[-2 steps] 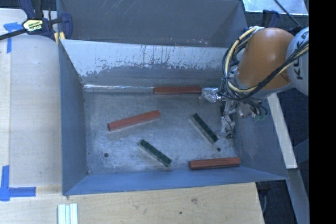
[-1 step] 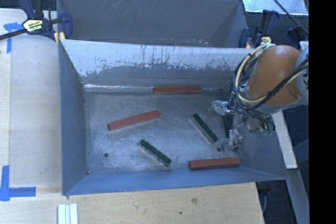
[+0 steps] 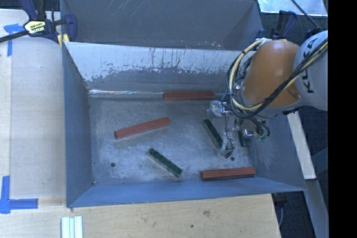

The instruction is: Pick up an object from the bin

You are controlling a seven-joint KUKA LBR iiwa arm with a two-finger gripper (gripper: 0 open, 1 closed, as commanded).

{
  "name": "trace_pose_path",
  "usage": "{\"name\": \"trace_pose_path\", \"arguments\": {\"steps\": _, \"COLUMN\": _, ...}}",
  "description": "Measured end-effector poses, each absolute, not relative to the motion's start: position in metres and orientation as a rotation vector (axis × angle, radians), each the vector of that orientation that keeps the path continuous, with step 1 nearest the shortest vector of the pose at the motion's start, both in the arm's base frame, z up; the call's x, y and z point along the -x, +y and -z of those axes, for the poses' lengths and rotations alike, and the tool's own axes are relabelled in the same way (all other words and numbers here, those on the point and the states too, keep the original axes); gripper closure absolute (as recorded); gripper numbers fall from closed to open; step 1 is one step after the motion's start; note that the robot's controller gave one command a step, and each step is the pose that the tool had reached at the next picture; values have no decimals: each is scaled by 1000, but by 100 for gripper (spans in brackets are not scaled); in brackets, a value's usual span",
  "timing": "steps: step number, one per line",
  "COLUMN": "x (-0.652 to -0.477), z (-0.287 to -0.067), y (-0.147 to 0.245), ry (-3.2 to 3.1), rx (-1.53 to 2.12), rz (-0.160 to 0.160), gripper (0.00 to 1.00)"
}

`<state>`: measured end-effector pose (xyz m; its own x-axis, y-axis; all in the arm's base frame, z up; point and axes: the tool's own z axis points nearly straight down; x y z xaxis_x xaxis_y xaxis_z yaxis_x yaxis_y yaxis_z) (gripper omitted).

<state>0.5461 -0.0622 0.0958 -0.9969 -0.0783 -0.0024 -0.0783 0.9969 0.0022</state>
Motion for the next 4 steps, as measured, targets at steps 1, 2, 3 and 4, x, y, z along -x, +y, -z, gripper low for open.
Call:
{"name": "trace_pose_path", "arguments": {"steps": 1, "x": -575, "z": -69, "y": -120, "ry": 3132, "rx": 145, "rz": 6, "gripper": 0}}
{"name": "trace_pose_path", "arguments": {"steps": 2, "x": -554, "z": -89, "y": -60, "ry": 3139, "rx": -62, "rz": -3, "gripper": 0}}
{"name": "trace_pose_path", "arguments": {"steps": 3, "x": -566, "z": -79, "y": -117, "ry": 3063, "rx": 675, "rz": 5, "gripper": 0}}
{"name": "trace_pose_path", "arguments": {"steps": 4, "x": -594, "z": -70, "y": -85, "ry": 2805, "rx": 1401, "rz": 2, "gripper": 0}}
